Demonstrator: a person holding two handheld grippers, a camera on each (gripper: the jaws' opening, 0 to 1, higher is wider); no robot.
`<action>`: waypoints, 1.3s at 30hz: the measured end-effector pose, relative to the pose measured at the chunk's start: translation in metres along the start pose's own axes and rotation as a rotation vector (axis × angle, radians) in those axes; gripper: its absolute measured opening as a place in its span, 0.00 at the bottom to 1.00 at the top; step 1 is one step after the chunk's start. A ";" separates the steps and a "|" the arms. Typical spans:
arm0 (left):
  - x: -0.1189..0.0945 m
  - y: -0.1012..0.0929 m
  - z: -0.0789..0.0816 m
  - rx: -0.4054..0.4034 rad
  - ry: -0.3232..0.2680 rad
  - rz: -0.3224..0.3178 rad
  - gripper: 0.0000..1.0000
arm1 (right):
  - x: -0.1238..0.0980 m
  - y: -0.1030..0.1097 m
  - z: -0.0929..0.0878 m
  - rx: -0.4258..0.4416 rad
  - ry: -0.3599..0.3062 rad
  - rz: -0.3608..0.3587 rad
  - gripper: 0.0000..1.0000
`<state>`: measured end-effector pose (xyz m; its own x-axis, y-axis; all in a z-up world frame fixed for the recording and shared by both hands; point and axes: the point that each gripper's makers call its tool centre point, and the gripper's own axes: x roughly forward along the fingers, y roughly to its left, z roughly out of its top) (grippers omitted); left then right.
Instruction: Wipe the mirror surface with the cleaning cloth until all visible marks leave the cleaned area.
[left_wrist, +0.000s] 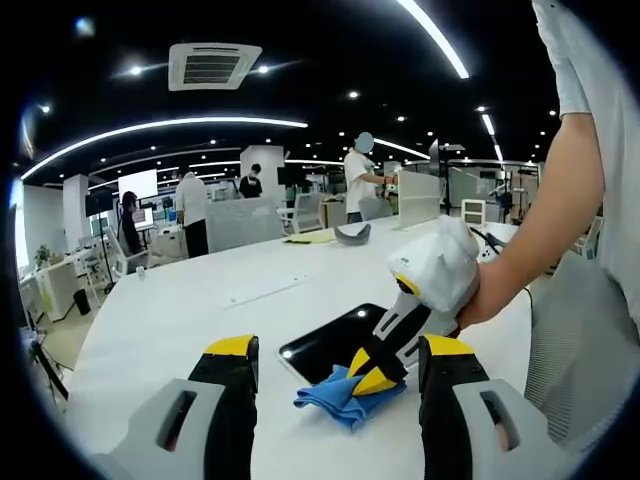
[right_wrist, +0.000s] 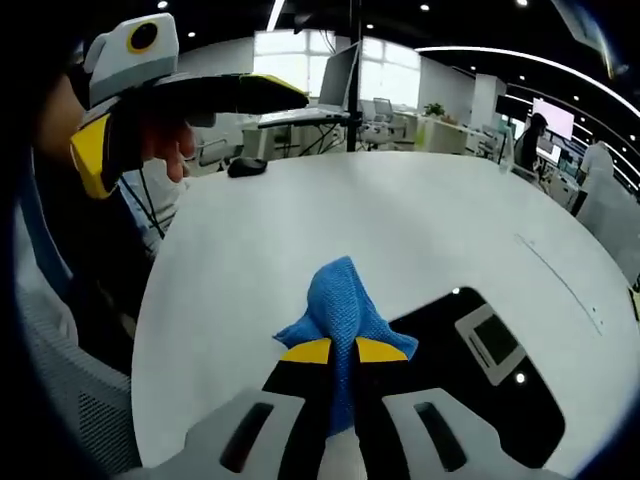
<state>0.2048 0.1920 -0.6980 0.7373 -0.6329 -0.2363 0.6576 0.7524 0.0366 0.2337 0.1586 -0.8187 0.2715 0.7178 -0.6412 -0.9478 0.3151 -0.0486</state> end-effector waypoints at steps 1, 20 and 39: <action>0.000 0.000 0.000 0.001 -0.001 0.000 0.65 | -0.002 -0.001 0.001 -0.001 -0.003 -0.002 0.02; 0.003 -0.003 0.006 0.010 -0.011 -0.007 0.65 | -0.041 -0.026 0.023 0.030 -0.065 -0.072 0.02; 0.002 -0.002 0.008 0.018 -0.011 -0.011 0.69 | -0.076 -0.037 0.029 0.052 -0.099 -0.102 0.02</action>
<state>0.2064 0.1875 -0.6909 0.7314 -0.6434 -0.2260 0.6684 0.7420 0.0511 0.2532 0.1103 -0.7463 0.3838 0.7375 -0.5557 -0.9052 0.4195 -0.0684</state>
